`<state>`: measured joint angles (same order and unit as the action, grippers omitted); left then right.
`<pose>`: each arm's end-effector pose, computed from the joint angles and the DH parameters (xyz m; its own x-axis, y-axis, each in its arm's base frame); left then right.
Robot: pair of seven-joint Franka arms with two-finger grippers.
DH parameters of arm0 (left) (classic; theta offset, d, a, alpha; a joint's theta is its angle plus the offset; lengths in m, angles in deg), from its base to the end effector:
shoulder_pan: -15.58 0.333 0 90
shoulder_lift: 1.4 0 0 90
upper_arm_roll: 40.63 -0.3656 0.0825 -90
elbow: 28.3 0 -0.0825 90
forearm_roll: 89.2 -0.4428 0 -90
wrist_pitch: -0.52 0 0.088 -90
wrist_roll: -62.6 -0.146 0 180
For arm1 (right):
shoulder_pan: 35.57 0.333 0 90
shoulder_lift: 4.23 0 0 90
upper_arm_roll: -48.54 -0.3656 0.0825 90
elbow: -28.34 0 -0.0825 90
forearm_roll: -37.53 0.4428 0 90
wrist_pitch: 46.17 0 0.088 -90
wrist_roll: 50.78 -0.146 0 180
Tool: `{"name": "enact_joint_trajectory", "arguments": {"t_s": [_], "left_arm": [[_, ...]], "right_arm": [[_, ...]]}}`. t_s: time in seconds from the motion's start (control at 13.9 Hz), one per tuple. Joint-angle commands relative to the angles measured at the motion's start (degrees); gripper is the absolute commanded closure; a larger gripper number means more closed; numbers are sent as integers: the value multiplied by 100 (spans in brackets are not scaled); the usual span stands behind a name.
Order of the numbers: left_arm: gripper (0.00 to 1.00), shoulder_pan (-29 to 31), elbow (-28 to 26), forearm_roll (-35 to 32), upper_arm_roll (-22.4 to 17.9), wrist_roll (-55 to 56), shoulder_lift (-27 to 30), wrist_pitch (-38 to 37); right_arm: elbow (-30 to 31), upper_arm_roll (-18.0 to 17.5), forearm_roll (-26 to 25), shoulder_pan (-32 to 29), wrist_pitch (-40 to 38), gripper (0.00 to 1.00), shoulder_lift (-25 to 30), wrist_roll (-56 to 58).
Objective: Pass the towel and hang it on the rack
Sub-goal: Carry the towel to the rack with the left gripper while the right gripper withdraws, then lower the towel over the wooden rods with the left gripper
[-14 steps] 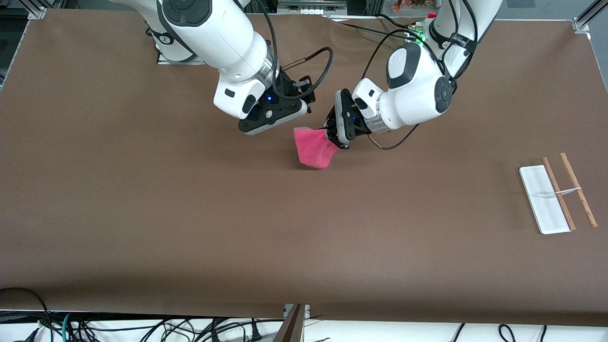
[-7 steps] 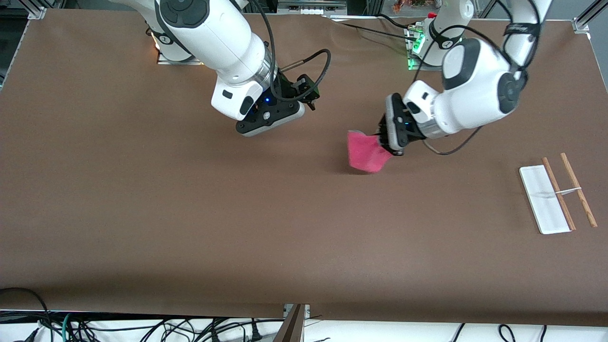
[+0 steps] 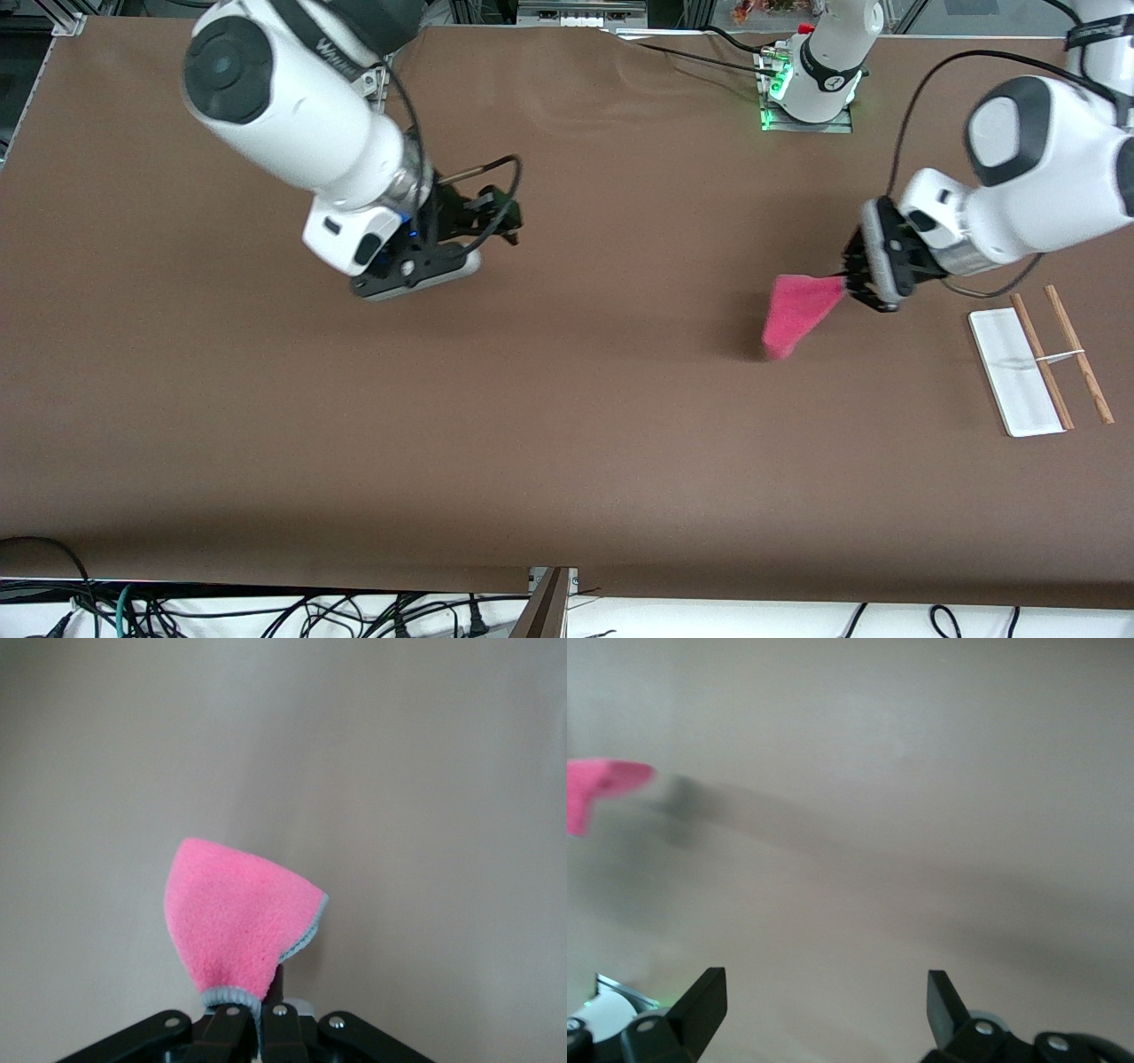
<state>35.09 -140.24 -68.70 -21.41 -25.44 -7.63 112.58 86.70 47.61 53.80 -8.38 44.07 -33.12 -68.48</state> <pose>0.6258 -0.0289 0.4073 0.2034 -0.9187 0.3385 -0.9766 -0.1654 0.1378 0.6725 0.4017 0.5819 0.9810 0.1902 -0.0378 0.1714 -0.9417 -0.2896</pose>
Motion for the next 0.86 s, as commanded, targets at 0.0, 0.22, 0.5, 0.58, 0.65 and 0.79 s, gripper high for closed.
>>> {"name": "enact_joint_trajectory", "arguments": {"t_s": [0.0,0.22,0.5,0.58,0.65,0.79], "left_arm": [[100,-8,1001,-195,-593,-851,-753,-674],[100,27,2332,-460,-1059,-1660,-1556,-1562],[100,439,3499,-460,-1324,-2550,-2346,-2247],[100,519,3851,-469,-1324,-2603,-2522,-2503],[100,624,4116,-469,-1333,-2708,-2655,-2653],[100,747,4381,-460,-1333,-2980,-2778,-2768]], "right_arm": [[35,-48,-403,-257,-400,0,68,450],[70,-57,-887,-635,-822,0,94,776],[729,-65,-1002,-1303,-876,0,700,803],[773,-66,-1159,-1408,-937,0,779,951],[843,-66,-1300,-1575,-981,0,885,1126],[1089,-57,-1415,-1839,-929,0,1191,1172]]}}
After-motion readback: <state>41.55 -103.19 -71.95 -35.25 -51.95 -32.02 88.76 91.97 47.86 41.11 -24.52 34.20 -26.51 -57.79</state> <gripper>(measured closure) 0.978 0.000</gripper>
